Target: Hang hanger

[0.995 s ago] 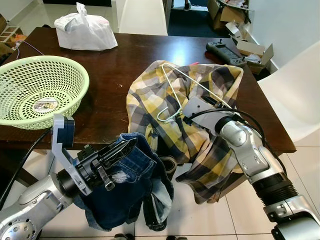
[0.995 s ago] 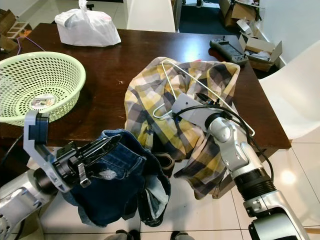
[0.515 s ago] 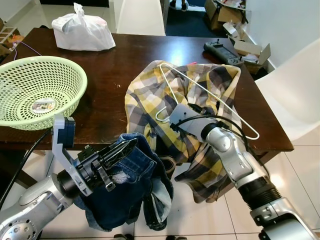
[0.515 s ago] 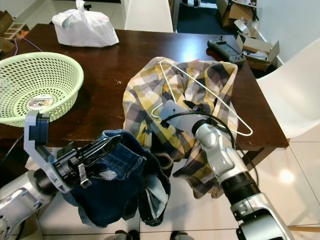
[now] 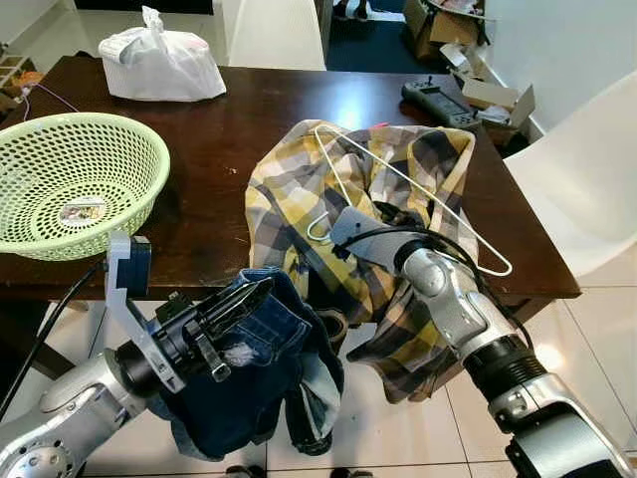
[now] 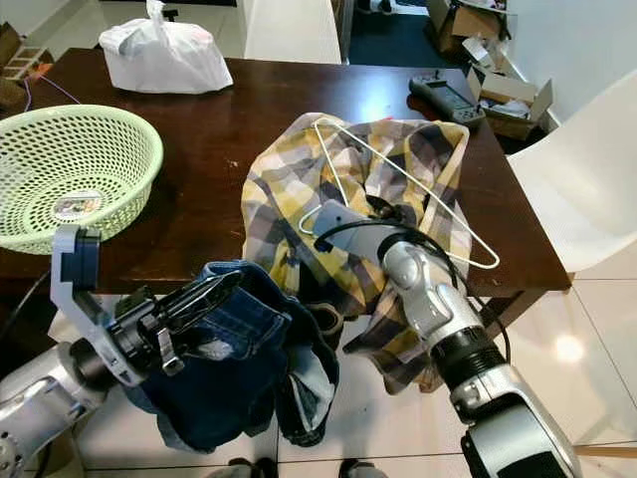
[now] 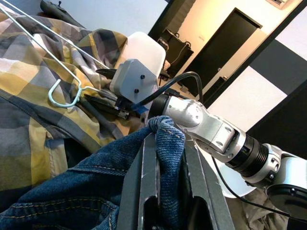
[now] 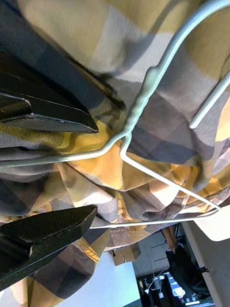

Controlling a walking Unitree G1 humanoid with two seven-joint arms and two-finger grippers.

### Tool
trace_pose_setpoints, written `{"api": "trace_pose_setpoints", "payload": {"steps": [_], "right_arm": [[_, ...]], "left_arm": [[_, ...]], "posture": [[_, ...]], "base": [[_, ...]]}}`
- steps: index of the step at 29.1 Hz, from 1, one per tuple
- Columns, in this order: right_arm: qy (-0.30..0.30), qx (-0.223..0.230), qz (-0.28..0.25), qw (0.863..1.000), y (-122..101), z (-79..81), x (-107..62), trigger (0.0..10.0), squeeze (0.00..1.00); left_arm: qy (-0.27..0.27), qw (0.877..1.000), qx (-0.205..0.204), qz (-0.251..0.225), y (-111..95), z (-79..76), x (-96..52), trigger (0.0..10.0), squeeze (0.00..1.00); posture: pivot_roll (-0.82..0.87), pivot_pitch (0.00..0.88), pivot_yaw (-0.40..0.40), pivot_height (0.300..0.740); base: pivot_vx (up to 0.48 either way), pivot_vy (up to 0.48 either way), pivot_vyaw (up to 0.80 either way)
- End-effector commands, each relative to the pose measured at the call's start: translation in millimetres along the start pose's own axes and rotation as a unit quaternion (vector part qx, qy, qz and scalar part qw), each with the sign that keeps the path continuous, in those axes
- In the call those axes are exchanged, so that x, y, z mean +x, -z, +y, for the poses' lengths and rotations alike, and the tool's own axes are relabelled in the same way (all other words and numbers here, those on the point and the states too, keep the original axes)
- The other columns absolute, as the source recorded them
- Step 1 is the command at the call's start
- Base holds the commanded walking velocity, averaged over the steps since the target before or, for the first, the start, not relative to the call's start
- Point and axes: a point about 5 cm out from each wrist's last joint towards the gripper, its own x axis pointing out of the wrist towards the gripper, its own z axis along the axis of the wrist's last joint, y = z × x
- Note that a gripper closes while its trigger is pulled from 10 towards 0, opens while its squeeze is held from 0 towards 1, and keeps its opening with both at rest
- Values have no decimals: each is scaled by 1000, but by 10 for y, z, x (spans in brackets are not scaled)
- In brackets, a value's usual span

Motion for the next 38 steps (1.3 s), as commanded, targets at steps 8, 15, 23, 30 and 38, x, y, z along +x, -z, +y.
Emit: {"api": "trace_pose_setpoints", "payload": {"steps": [8,15,23,30,38], "right_arm": [[28,-21,-1,999,-100,69,95,10000,0],[64,-37,-2,997,-117,-16,120,2471,0],[81,-54,-13,995,-138,-49,130,0,0],[82,-54,-13,995,-126,-38,129,0,0],[154,145,-82,974,-187,-510,38,0,0]], "left_arm": [[18,1000,6,-15,-27,-122,17,10000,0],[15,1000,5,-17,-20,-136,12,10000,0],[13,1000,3,-19,-18,-155,5,10000,0],[13,1000,3,-19,-22,-160,2,10000,0],[12,999,24,-34,-114,-112,62,10000,0]], "posture": [[55,200,-60,740],[60,206,-67,740],[63,214,-70,740],[63,214,-68,740],[58,179,-59,740]], "base": [[0,0,0],[0,0,0],[0,0,0],[0,0,0],[0,0,0]]}}
